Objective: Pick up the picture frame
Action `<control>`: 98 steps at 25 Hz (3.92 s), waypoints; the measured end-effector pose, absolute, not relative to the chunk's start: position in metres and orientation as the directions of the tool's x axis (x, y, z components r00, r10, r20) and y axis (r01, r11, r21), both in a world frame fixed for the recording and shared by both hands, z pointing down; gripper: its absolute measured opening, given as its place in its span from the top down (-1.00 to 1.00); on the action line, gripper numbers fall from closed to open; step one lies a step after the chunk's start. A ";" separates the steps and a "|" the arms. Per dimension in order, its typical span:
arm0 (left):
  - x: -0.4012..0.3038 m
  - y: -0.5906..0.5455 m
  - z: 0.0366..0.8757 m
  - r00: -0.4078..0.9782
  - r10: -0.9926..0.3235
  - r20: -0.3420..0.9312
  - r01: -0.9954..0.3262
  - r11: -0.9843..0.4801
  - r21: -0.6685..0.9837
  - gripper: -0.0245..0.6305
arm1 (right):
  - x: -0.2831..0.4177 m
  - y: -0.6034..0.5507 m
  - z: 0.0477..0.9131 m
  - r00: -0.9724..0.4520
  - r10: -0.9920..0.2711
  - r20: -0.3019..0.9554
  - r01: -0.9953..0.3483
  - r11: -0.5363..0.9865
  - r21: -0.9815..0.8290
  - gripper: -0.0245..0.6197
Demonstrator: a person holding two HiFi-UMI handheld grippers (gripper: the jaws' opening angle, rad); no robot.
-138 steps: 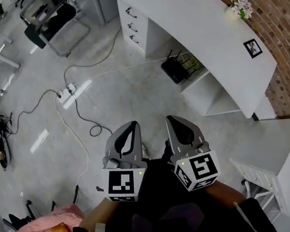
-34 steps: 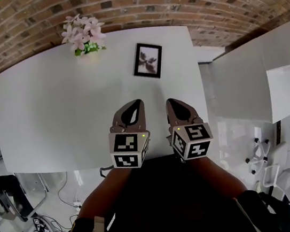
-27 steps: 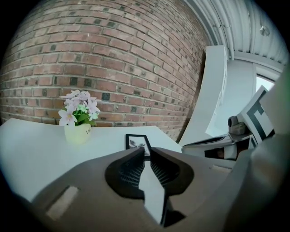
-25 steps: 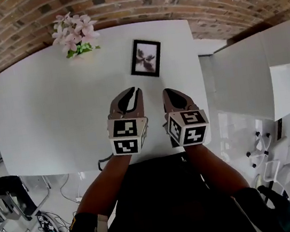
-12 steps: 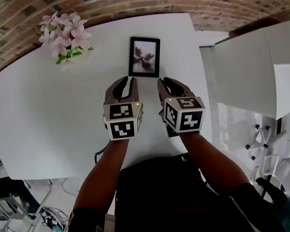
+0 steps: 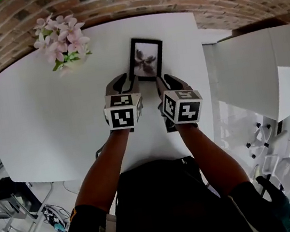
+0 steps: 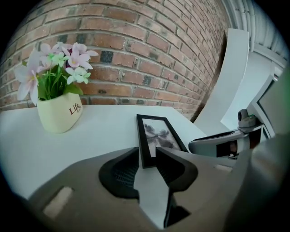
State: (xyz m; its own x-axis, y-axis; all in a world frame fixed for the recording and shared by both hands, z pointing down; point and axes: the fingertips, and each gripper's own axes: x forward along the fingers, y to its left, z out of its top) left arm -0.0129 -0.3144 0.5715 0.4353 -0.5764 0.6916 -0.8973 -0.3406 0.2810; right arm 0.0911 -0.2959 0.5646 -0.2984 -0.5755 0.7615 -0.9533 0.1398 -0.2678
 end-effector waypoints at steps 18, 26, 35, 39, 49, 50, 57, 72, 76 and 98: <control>-0.003 -0.327 0.587 0.451 -0.547 0.705 -0.892 -0.309 0.331 0.52 | 0.090 -0.308 0.586 -0.313 -0.542 0.779 -0.941 0.066 -0.332 0.53; -0.001 -0.326 0.587 0.458 -0.541 0.705 -0.888 -0.309 0.340 0.59 | 0.090 -0.307 0.586 -0.303 -0.538 0.787 -0.939 0.028 -0.343 0.57; -0.010 -0.322 0.559 0.451 -0.595 0.665 -0.892 -0.289 0.346 0.61 | 0.081 -0.303 0.555 -0.300 -0.584 0.755 -0.943 0.064 -0.325 0.58; -0.015 -0.312 0.541 0.444 -0.628 0.639 -0.896 -0.285 0.341 0.61 | 0.074 -0.295 0.536 -0.309 -0.609 0.731 -0.944 0.102 -0.314 0.58; -0.033 -0.265 0.495 0.411 -0.704 0.579 -0.910 -0.275 0.311 0.61 | 0.057 -0.252 0.494 -0.320 -0.648 0.691 -0.943 0.147 -0.299 0.59; -0.033 -0.261 0.491 0.410 -0.709 0.574 -0.910 -0.277 0.308 0.61 | 0.056 -0.247 0.490 -0.320 -0.653 0.687 -0.943 0.149 -0.297 0.58; -0.033 -0.225 0.461 0.421 -0.742 0.522 -0.904 -0.296 0.307 0.61 | 0.057 -0.215 0.462 -0.304 -0.691 0.656 -0.948 0.153 -0.278 0.59; -0.013 -0.136 0.389 0.385 -0.826 0.411 -0.916 -0.285 0.284 0.65 | 0.082 -0.135 0.394 -0.360 -0.752 0.553 -0.930 0.243 -0.275 0.61; 0.005 -0.106 0.373 0.370 -0.846 0.384 -0.920 -0.278 0.276 0.65 | 0.100 -0.107 0.376 -0.372 -0.769 0.520 -0.926 0.273 -0.260 0.62; 0.042 0.018 0.336 0.264 -0.916 0.301 -0.948 -0.189 0.255 0.65 | 0.139 0.009 0.337 -0.480 -0.781 0.400 -0.876 0.410 -0.252 0.71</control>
State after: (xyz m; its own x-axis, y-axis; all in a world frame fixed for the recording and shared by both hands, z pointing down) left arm 0.0416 0.0179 0.3360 0.2641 -0.9163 0.3011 -0.9482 -0.1895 0.2551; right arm 0.1394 0.0089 0.3370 -0.4803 -0.7807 0.3998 -0.8765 0.4104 -0.2517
